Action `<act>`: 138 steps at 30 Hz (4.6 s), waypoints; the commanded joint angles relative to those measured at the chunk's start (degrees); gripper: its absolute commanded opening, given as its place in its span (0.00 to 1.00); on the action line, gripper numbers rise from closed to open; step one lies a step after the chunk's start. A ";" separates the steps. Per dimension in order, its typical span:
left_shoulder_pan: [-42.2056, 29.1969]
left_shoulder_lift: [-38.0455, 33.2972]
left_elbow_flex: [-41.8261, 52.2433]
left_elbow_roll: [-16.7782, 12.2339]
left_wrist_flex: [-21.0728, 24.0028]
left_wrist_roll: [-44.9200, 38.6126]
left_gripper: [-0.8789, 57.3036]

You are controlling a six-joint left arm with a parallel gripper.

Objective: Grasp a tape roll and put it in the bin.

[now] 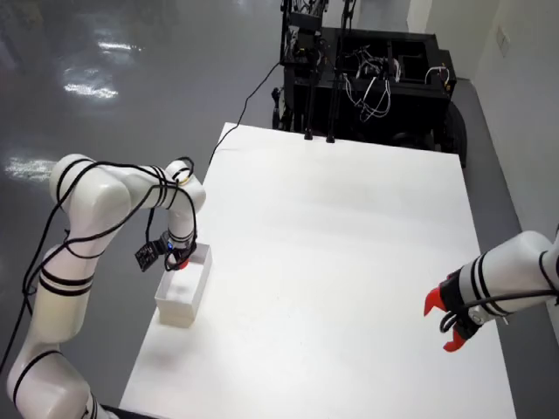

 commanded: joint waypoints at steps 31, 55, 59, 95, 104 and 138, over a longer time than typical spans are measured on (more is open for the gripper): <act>-4.00 -1.38 -0.75 0.39 1.06 1.49 0.00; -37.13 -0.15 -12.35 0.22 8.36 1.49 0.00; -41.79 -1.21 -13.32 0.22 8.80 1.49 0.00; -53.04 -11.05 -14.72 0.92 9.32 23.29 0.01; -52.34 -15.36 -16.74 0.13 8.97 41.48 0.01; -46.36 -17.29 -16.74 -11.91 7.13 52.82 0.01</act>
